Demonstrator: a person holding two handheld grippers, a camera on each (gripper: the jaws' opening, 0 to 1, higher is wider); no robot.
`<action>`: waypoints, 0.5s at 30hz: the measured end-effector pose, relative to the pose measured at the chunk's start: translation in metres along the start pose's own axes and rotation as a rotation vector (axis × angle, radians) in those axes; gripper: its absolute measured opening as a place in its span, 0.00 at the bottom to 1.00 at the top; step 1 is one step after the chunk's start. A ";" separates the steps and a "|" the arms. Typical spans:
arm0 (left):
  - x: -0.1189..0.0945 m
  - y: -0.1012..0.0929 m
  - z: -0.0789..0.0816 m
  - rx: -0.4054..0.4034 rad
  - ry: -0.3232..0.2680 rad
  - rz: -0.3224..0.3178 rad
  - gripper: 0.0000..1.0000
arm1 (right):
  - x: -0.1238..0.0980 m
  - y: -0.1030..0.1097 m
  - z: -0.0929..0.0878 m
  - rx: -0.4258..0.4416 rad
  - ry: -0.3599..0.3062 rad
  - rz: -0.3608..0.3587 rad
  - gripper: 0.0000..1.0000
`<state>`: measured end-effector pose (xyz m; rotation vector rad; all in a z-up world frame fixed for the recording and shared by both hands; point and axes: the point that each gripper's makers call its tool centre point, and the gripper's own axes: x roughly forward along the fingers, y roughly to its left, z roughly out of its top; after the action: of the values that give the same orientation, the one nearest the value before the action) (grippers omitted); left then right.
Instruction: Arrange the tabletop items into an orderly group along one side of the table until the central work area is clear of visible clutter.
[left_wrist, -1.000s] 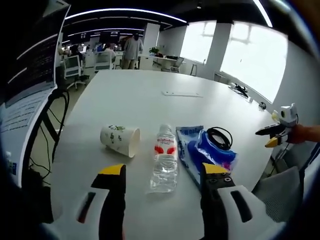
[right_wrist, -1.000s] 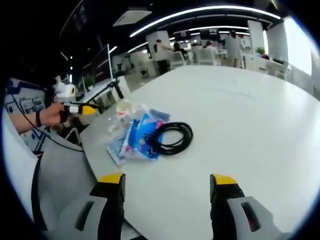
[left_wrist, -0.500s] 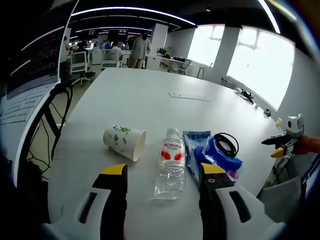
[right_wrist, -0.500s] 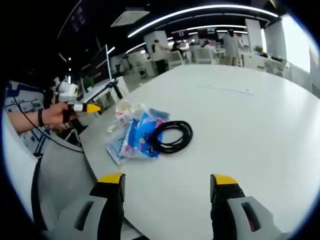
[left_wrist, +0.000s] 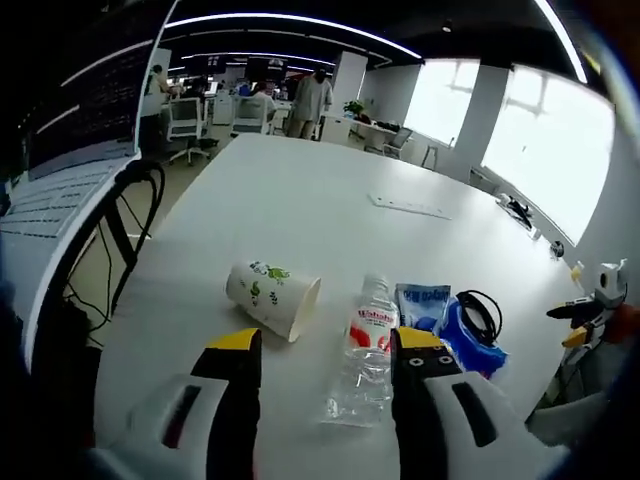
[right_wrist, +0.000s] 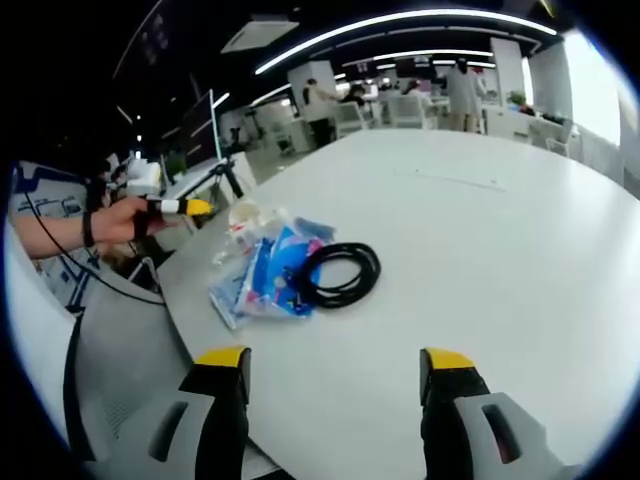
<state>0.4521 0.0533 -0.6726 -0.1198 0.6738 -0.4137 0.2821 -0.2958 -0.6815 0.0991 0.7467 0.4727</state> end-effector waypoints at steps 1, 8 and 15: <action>0.001 0.003 -0.002 -0.028 0.004 0.018 0.47 | 0.000 0.000 0.000 0.001 0.001 0.001 0.70; 0.012 0.010 -0.012 -0.110 0.009 0.070 0.47 | -0.001 -0.001 -0.002 0.002 0.009 0.000 0.69; 0.021 0.004 -0.011 -0.130 0.014 0.086 0.46 | -0.001 0.001 -0.006 0.005 0.018 0.001 0.69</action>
<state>0.4610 0.0490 -0.6945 -0.2103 0.7166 -0.2888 0.2771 -0.2961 -0.6845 0.1004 0.7651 0.4732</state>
